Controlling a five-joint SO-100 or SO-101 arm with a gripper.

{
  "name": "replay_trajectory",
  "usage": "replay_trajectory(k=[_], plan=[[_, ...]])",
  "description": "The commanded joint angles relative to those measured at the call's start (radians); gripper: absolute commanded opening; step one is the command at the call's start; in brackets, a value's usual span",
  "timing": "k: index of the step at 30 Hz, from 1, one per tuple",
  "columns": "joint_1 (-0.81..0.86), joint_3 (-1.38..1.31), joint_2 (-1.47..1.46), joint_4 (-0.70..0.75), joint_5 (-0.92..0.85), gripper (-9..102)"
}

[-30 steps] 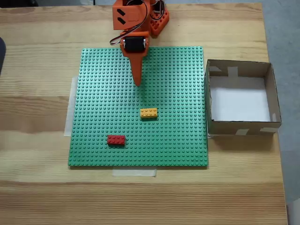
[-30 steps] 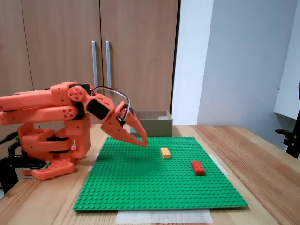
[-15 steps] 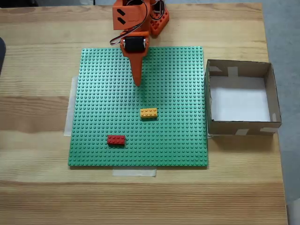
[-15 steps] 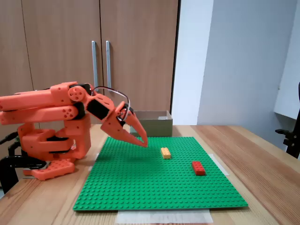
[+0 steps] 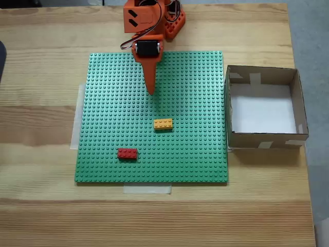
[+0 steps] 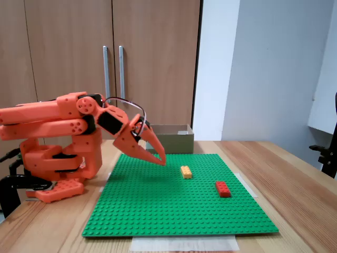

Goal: Pick the red lego block and put it in the box.

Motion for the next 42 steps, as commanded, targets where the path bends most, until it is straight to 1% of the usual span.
replay_trajectory(k=[1,12,17,25,32,33,36,38,42], plan=[[0.0,0.006,0.009,0.002,-0.006,-1],[-0.003,0.006,0.009,0.002,-0.009,-1],[0.018,-0.003,-0.005,0.002,0.025,-1],[0.034,-0.13,-0.032,0.095,0.069,-1],[0.087,-0.331,-0.273,0.114,0.037,-1],[0.103,-0.436,-0.403,0.118,0.0,-1],[0.13,-0.568,-0.541,0.127,-0.003,-1],[0.144,-0.663,-0.632,0.152,0.008,-1],[0.152,-0.833,-0.802,0.21,-0.031,-1]])
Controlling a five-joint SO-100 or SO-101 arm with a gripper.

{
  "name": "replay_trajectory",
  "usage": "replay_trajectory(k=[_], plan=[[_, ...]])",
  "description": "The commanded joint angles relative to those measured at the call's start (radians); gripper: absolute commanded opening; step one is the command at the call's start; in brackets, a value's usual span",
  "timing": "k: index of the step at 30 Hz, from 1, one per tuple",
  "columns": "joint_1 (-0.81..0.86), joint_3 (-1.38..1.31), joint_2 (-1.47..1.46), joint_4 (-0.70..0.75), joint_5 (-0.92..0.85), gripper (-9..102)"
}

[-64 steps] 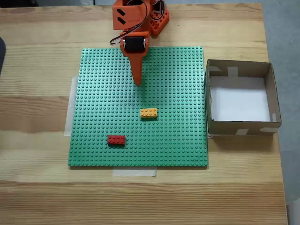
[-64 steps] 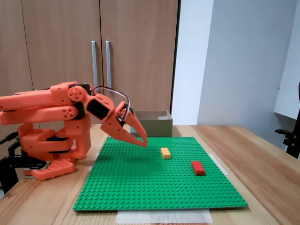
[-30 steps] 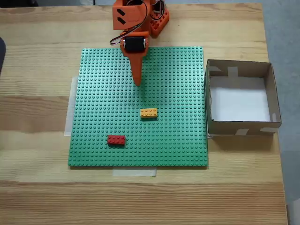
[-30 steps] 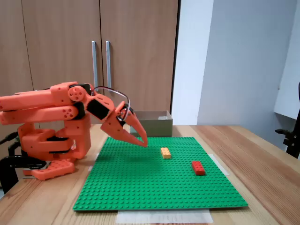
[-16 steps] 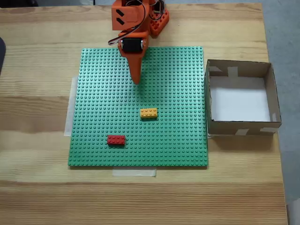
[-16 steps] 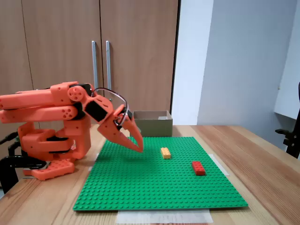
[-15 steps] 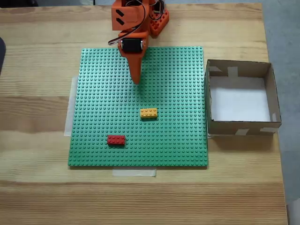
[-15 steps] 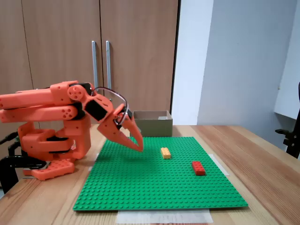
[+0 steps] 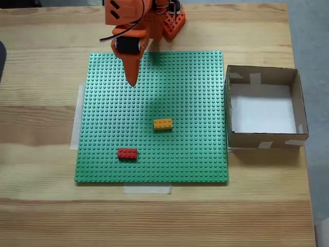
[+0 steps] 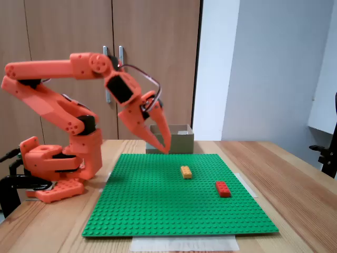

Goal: Pick the red lego block and put it in the box.

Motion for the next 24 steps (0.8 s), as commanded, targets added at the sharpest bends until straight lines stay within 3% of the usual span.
replay_trajectory(k=[1,24], plan=[[0.02,-0.179,-0.144,0.034,-0.025,-1],[0.121,-0.865,-0.87,0.21,-0.193,-1]])
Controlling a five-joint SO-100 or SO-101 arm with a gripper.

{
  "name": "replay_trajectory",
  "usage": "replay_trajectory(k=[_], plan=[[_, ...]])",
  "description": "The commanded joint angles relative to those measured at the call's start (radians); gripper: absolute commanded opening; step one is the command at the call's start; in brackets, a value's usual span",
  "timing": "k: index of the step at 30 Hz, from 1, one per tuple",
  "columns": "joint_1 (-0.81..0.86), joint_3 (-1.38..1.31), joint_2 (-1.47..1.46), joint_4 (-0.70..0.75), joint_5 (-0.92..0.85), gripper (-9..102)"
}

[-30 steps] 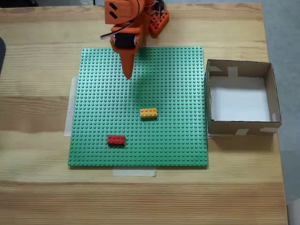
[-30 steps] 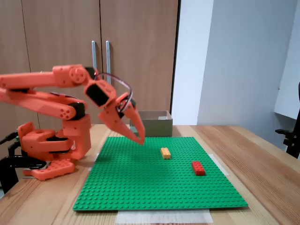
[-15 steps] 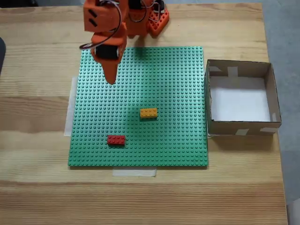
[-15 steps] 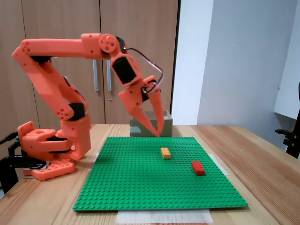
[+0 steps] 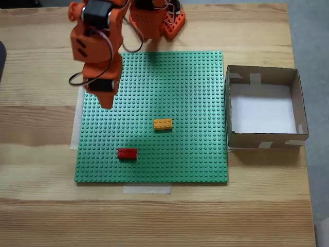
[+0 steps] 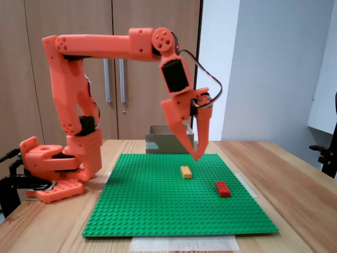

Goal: Pick the red lego block and put it in the box.

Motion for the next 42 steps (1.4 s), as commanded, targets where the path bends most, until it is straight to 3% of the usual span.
replay_trajectory(k=[1,19,22,23,25,34,42], plan=[[0.011,-0.098,-0.052,0.0,-0.02,-1],[-0.005,-0.426,-0.414,-0.072,0.04,-1],[-0.02,-0.426,-0.44,-0.074,0.026,7],[-0.037,-0.423,-0.459,-0.041,0.037,19],[-0.048,-0.423,-0.466,-0.011,0.055,22],[-0.071,-0.422,-0.485,0.046,0.195,30],[-0.072,-0.42,-0.485,0.054,0.21,31]])
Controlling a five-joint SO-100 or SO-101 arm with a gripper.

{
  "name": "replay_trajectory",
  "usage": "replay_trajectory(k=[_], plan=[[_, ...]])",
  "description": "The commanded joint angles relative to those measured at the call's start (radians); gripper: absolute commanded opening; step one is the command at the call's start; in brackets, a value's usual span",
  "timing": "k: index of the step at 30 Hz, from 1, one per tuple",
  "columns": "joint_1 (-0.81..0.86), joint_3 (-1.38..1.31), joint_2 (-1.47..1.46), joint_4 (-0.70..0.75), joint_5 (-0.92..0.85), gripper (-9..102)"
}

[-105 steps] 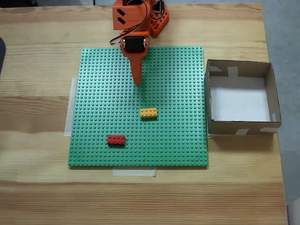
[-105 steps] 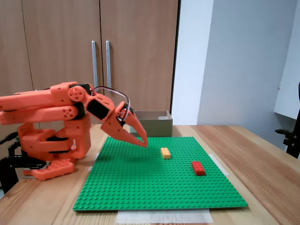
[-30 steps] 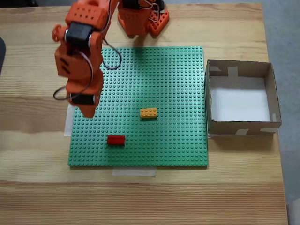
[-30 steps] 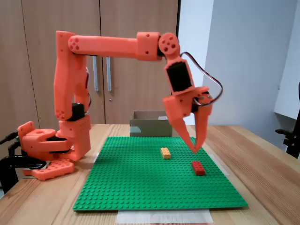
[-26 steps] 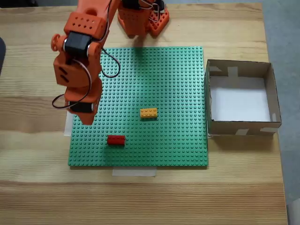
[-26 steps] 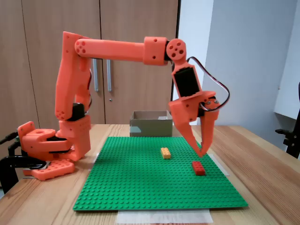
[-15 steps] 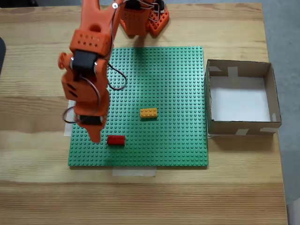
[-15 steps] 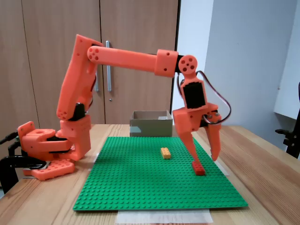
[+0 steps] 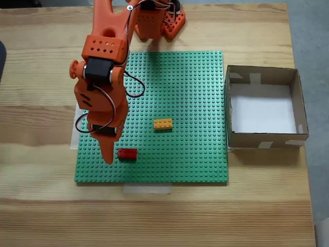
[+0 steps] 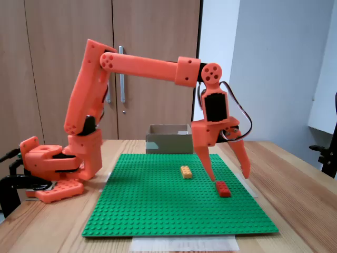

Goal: Pick the red lego block and put it in the box.

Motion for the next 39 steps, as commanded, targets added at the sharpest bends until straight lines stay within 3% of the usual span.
replay_trajectory(k=[1,13,39], plan=[[-0.009,-0.034,0.005,-0.002,-0.002,32],[-0.049,-0.005,0.0,-0.026,-0.084,36],[-0.071,-0.038,-0.117,-0.04,0.0,29]])
